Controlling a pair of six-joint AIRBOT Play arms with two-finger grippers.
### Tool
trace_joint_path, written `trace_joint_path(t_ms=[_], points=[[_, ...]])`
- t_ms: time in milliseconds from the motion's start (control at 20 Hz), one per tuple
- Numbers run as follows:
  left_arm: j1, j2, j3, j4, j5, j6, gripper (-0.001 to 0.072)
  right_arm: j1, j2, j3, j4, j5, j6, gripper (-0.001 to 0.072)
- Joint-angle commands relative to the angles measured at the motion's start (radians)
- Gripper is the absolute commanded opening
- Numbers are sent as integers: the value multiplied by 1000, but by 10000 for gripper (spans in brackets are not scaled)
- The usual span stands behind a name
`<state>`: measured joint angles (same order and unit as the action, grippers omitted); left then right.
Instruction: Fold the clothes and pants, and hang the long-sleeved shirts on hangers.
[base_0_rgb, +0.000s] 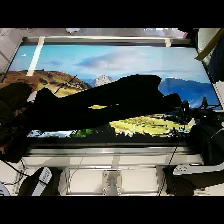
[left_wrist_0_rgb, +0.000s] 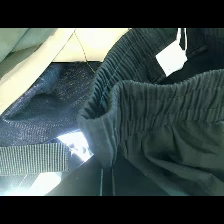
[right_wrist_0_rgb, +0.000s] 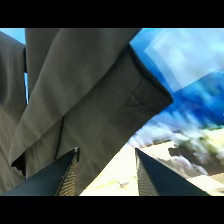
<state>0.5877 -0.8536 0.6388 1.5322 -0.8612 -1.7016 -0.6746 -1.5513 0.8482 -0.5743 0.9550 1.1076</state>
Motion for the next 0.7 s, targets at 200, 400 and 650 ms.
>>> trace_joint_path(t_ms=[200,400,650], points=[[0,0,0,0,1,0,16,108,-2,-1,-7,-186,54,311],[0,0,0,0,0,0,16,132,0,-1,-11,-188,61,34],[0,8,19,0,-24,0,15,102,77,28,-22,-56,61,7]])
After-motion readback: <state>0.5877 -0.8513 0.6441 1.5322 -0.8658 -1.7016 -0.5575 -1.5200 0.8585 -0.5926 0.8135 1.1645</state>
